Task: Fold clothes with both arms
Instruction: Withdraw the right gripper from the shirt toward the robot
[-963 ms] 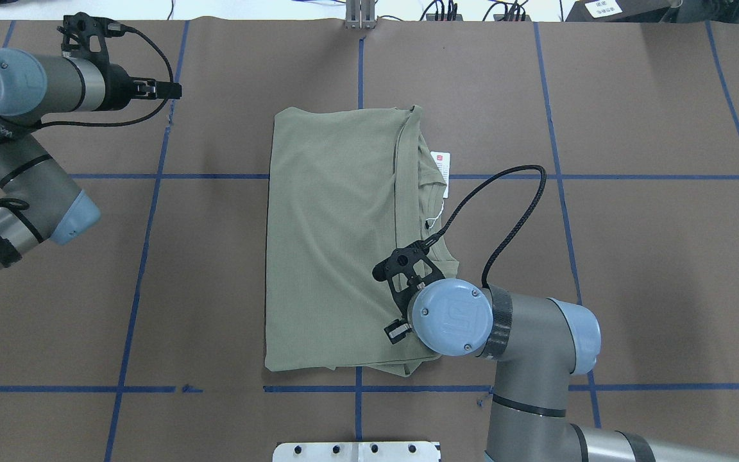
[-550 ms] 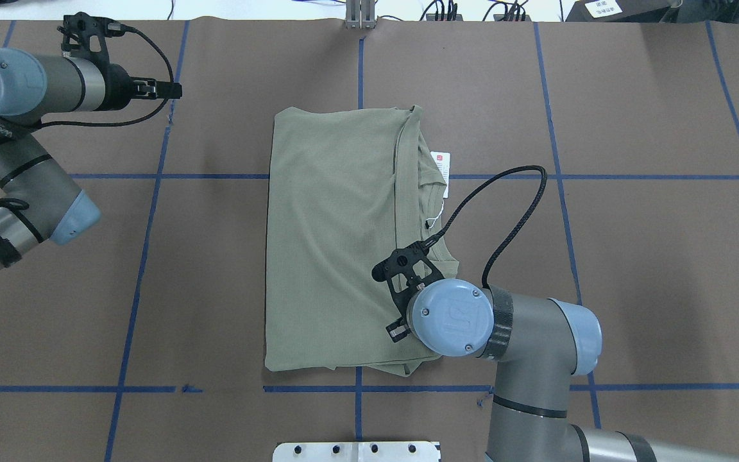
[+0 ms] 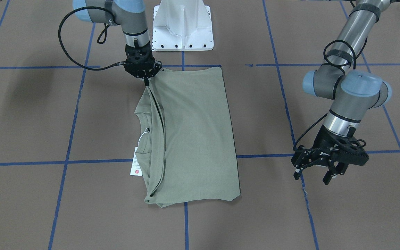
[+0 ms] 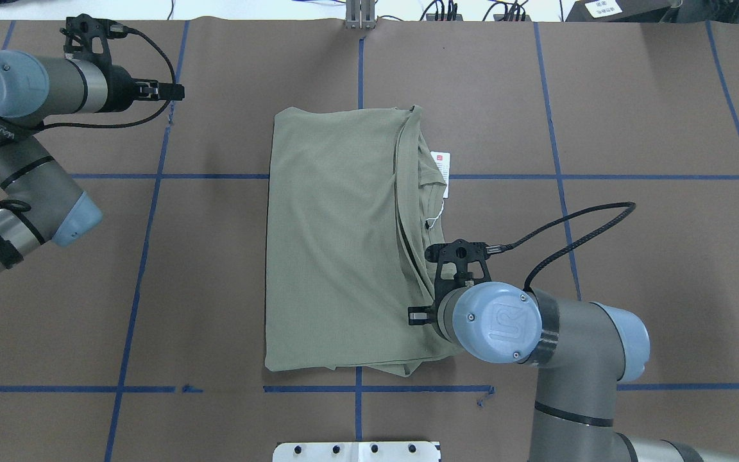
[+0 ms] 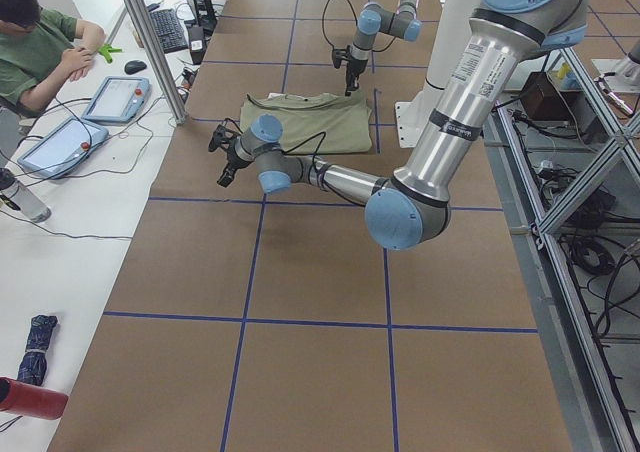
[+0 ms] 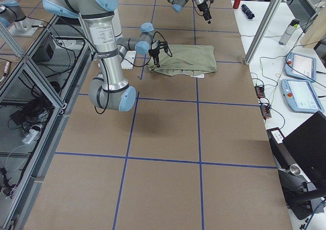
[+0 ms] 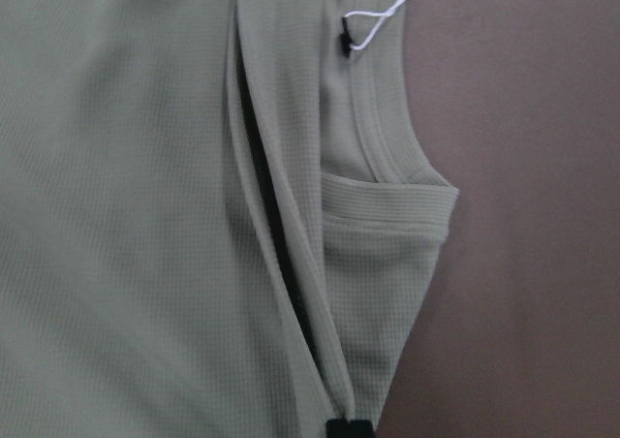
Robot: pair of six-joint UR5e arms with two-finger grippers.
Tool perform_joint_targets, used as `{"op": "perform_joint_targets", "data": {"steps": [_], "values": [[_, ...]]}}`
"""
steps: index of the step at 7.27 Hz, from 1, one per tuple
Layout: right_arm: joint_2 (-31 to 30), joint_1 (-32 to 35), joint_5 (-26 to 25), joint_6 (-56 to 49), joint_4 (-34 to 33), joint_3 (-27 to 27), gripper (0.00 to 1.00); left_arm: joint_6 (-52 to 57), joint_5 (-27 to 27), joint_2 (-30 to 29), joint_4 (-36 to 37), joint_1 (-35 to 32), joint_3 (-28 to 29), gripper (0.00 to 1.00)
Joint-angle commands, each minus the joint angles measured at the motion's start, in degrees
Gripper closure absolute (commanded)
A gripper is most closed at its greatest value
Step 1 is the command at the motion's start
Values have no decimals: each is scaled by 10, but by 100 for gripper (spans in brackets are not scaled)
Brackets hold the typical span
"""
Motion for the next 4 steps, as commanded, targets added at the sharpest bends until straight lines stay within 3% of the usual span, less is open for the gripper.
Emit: {"op": "perform_joint_targets", "data": {"steps": [1, 4], "values": [[-48, -16, -59, 181, 52, 7, 100, -1, 0, 0, -1, 0, 0, 0], [-71, -29, -93, 233, 69, 11, 100, -1, -1, 0, -1, 4, 1, 0]]}}
